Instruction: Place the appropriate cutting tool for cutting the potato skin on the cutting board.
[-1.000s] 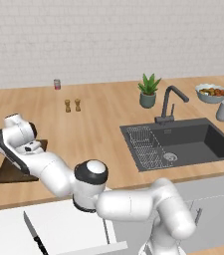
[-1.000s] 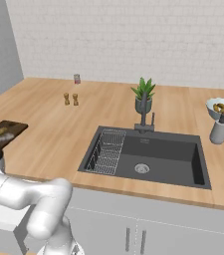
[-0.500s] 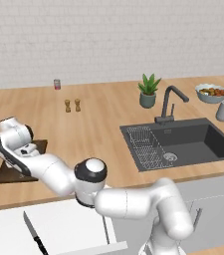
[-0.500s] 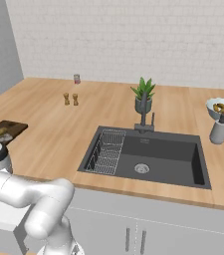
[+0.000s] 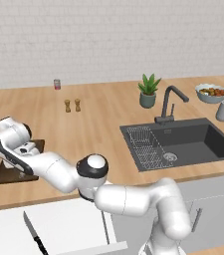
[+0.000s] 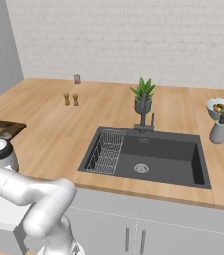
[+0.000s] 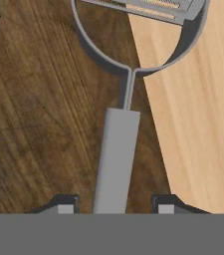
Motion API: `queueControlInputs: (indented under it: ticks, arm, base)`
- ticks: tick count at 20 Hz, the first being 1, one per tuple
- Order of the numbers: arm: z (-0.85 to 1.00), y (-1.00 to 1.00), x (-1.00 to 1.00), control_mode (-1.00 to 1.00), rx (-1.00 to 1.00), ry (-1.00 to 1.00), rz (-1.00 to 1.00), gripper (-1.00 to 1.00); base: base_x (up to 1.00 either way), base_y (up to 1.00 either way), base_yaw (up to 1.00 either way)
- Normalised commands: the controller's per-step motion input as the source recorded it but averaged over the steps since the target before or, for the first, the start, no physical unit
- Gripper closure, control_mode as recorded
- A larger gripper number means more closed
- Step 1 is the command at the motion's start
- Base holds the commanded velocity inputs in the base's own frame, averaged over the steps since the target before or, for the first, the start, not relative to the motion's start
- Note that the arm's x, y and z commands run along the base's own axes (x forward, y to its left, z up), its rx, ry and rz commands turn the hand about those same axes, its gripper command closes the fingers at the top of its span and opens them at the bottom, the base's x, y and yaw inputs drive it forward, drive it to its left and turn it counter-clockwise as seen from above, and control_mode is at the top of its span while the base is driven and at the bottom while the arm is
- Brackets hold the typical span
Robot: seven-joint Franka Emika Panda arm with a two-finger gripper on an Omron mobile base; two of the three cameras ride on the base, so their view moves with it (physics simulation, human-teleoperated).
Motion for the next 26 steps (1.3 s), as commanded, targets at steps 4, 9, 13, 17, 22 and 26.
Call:
queueControlInputs:
  ticks: [4,9,13,17,22,26]
  arm:
    - [0.08,-0.01,0.02,-1.00,0.01,0.00,0.07,-1.00]
    - [0.45,-0.30,-0.25,-1.00,0.04,-0.05,0.02,-1.00]
    - [0.50,-0.73,-0.58,-1.00,0.07,-0.11,0.02,-1.00]
    - [0.37,-1.00,-0.78,-1.00,0.11,-0.19,0.06,-1.00]
    - [0.22,-1.00,-1.00,-1.00,0.22,-0.26,0.15,-1.00]
    - [0.06,-1.00,-1.00,-1.00,0.24,-0.22,0.17,-1.00]
  base:
    - [0.00,0.00,0.00]
    - [0.00,0.00,0.00]
    - [0.00,0.00,0.00]
    - [0.00,0.00,0.00]
    - [0.00,0.00,0.00]
    - [0.00,0.00,0.00]
